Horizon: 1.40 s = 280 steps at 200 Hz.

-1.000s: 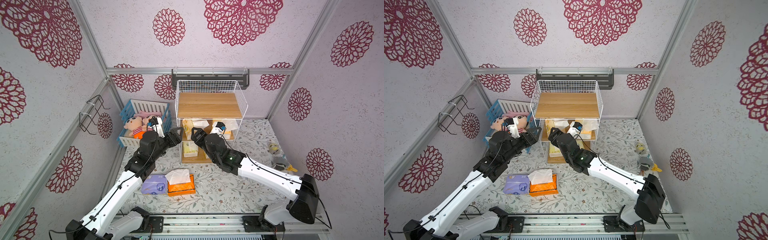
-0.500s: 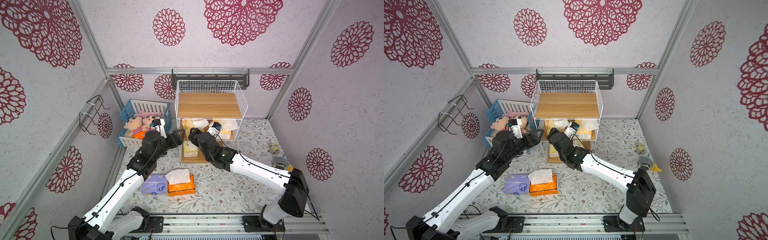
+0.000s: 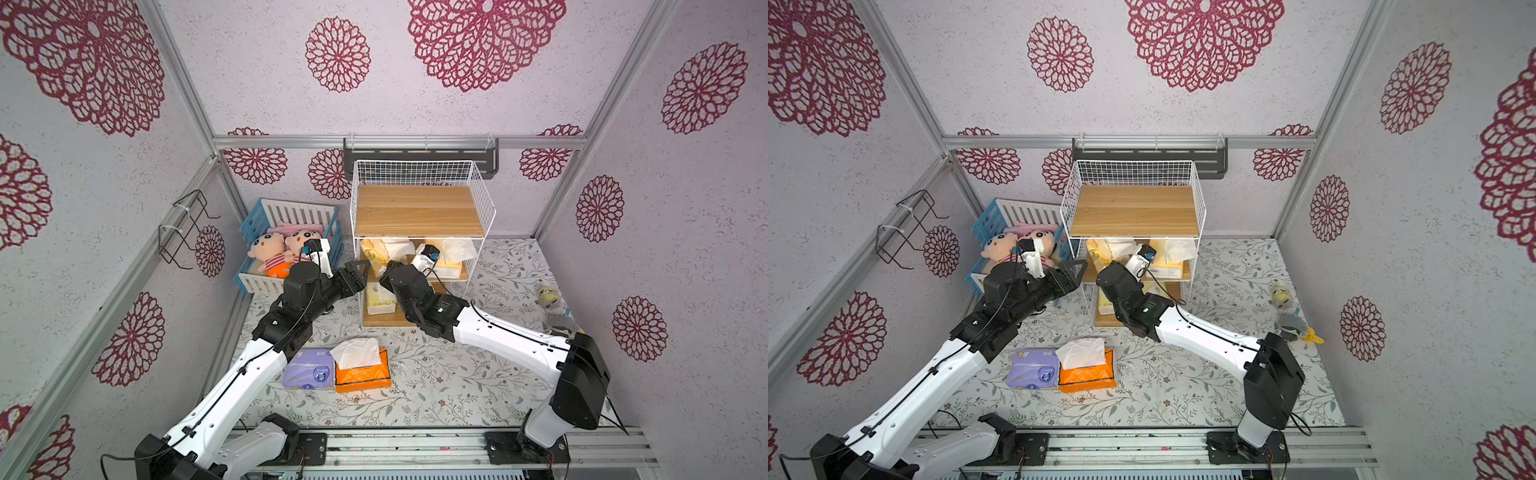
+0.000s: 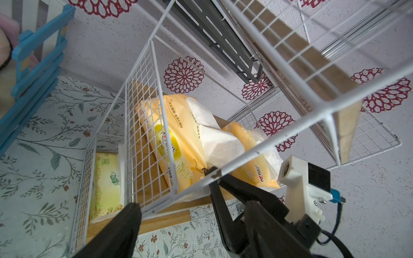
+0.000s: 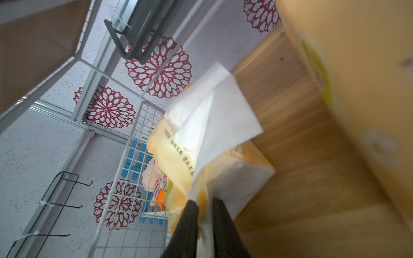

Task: Remove the tissue boxes from the shelf
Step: Pick up a box of tissues from the shelf, then place the box of tissues at the center of the board.

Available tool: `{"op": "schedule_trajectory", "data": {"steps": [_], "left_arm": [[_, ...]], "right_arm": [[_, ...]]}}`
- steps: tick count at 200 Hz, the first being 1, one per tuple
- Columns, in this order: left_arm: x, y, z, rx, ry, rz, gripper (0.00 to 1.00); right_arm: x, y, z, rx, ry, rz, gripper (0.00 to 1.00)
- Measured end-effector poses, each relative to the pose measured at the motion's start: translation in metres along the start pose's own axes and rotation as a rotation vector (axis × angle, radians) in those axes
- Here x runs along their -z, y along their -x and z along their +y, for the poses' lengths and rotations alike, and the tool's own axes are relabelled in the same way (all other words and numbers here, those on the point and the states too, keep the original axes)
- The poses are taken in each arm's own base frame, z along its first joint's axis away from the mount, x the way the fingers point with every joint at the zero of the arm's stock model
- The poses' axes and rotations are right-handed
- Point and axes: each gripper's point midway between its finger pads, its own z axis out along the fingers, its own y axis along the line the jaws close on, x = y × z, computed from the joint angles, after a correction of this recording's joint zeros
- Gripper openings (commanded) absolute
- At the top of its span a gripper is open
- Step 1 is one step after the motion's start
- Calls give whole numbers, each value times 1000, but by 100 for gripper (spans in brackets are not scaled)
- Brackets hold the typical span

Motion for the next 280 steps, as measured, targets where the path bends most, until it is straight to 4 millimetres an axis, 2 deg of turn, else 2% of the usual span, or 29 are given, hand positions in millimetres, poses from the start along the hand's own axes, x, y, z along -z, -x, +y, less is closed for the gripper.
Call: {"op": "schedule_trajectory", "data": {"steps": [8,65,90,135,174,220,256,280], "left_arm": [[1,1,0,-2,-1,-2,80],[6,1,9,-27,53,-5,83],[18,11,7,-49,80,-38,85],[43,41,-12,-59,61,-133,85],[46,45,-11,-50,79,-143,84],[49,45,-6,-29,107,-146,82],[57,54,-13,-24,99,-171,81],[62,58,-16,-24,98,-181,82]], "right_arm": [[1,0,-1,2,0,-1,0],[21,14,-4,17,22,-7,0],[41,28,-6,23,49,-10,0],[82,41,-16,34,127,33,0],[116,39,-39,51,177,95,0],[145,16,-79,68,224,192,0],[151,-14,-102,96,234,293,0],[149,-43,-130,120,211,362,0]]}}
